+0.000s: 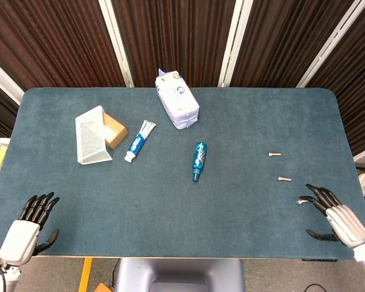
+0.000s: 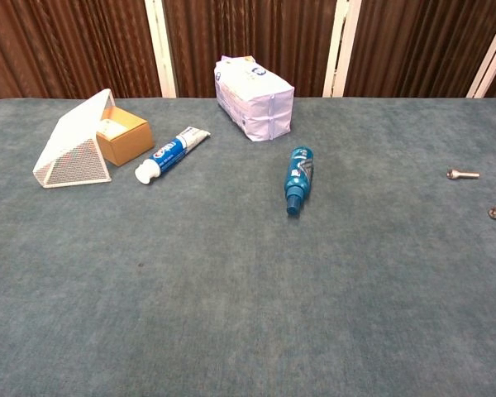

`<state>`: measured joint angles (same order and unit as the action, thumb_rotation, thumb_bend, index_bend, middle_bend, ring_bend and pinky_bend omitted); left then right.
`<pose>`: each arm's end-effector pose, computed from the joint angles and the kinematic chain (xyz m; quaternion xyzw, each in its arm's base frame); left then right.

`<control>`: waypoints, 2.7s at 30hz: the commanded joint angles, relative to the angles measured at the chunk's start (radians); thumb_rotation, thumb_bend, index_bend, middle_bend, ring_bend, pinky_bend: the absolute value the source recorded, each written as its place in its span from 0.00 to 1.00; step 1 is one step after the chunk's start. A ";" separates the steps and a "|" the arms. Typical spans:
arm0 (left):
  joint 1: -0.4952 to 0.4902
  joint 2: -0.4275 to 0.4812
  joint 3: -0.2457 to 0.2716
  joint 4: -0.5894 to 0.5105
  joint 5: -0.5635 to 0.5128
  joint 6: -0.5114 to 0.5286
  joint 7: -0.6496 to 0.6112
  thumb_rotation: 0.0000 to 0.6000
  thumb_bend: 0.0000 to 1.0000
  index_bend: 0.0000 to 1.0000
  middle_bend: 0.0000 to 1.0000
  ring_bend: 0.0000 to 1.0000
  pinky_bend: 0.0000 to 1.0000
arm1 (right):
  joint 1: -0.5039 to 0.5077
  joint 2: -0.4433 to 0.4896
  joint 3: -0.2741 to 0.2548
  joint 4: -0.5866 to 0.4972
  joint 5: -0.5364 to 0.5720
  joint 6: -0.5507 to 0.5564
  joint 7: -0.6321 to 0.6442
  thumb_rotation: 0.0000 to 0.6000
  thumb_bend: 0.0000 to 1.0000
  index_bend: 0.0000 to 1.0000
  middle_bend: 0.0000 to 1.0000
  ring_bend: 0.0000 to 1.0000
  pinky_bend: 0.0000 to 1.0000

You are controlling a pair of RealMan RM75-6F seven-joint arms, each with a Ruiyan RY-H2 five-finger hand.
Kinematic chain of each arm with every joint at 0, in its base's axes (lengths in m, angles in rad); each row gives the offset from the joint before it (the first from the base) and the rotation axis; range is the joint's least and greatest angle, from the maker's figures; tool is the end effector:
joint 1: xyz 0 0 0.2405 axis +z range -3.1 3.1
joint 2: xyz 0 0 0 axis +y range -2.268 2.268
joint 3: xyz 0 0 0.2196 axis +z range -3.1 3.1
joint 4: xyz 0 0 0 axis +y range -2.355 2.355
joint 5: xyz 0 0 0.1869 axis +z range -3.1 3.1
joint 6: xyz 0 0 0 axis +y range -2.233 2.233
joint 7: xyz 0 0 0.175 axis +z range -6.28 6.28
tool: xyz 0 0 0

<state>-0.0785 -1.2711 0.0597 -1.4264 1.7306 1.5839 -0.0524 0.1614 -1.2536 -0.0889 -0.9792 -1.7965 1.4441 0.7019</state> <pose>-0.2535 0.1817 0.1171 -0.6580 -0.3513 -0.4301 0.5085 -0.3252 -0.2061 0.1363 0.6775 -0.4557 0.3996 0.4167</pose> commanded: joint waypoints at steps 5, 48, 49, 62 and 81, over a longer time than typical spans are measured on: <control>-0.013 -0.027 -0.015 0.026 -0.035 -0.036 0.028 1.00 0.42 0.00 0.00 0.00 0.01 | 0.101 -0.204 0.014 0.341 0.054 -0.128 0.206 1.00 0.38 0.55 0.00 0.00 0.00; -0.039 -0.063 -0.021 0.053 -0.099 -0.107 0.084 1.00 0.42 0.00 0.00 0.00 0.01 | 0.124 -0.441 -0.028 0.788 0.128 -0.354 0.314 1.00 0.50 0.57 0.01 0.00 0.00; -0.039 -0.063 -0.020 0.053 -0.100 -0.108 0.085 1.00 0.42 0.00 0.00 0.00 0.01 | 0.124 -0.442 -0.028 0.789 0.128 -0.357 0.314 1.00 0.50 0.57 0.01 0.00 0.00; -0.042 -0.062 -0.018 0.049 -0.106 -0.116 0.089 1.00 0.42 0.00 0.00 0.00 0.01 | 0.132 -0.450 -0.029 0.791 0.137 -0.386 0.318 1.00 0.50 0.57 0.01 0.00 0.00; -0.046 -0.057 -0.016 0.045 -0.113 -0.125 0.088 1.00 0.42 0.00 0.00 0.00 0.01 | 0.133 -0.458 -0.038 0.790 0.135 -0.387 0.303 1.00 0.50 0.60 0.02 0.00 0.00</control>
<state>-0.1247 -1.3286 0.0434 -1.3816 1.6171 1.4587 0.0353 0.2948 -1.7113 -0.1273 -0.1889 -1.6614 1.0568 1.0050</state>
